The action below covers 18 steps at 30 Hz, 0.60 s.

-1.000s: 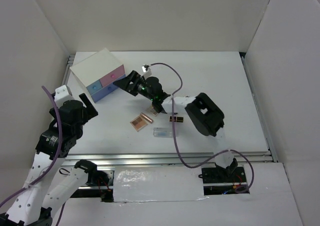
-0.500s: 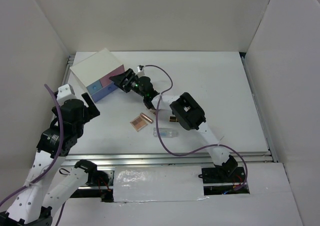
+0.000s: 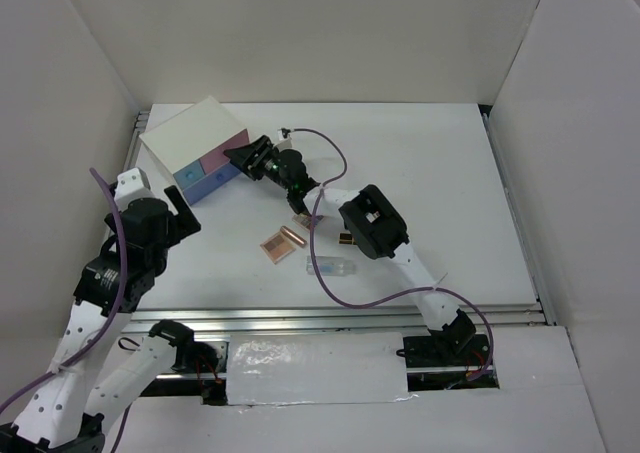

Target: Organize the makeup

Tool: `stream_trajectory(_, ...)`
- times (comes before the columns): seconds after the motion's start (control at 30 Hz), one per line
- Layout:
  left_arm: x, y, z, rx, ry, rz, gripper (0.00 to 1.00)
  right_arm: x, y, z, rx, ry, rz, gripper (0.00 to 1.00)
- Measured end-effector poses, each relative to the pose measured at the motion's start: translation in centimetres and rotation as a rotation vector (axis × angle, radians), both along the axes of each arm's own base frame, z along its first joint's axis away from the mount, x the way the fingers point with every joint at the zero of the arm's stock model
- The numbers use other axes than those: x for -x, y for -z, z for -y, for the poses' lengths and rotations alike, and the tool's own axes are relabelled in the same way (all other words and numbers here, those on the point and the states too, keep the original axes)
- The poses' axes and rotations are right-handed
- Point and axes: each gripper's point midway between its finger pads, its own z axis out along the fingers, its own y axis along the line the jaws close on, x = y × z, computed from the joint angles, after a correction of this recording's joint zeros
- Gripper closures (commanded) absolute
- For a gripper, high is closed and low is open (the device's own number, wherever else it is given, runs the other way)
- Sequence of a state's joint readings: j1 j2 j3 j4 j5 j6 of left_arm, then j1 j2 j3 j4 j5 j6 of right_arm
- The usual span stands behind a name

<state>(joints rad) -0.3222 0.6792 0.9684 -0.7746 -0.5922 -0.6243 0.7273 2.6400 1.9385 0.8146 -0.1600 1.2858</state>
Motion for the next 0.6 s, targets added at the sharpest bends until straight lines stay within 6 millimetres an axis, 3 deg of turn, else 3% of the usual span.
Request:
stream_trajectory(0.27, -0.1, -0.1, 0.1, -0.004, 0.015, 0.003, 0.01, -0.6, -0.9, -0.3, -0.013, 0.005, 0.014, 0.49)
stream_trajectory(0.47, -0.2, -0.2, 0.1, -0.004, 0.016, 0.007, 0.0, -1.1, -0.2, -0.5, 0.002, 0.009, -0.002, 0.54)
stream_trajectory(0.6, -0.2, -0.3, 0.2, 0.0, 0.02, 0.01, 0.0, -1.2, -0.3, -0.5, -0.001, 0.009, 0.0, 0.64)
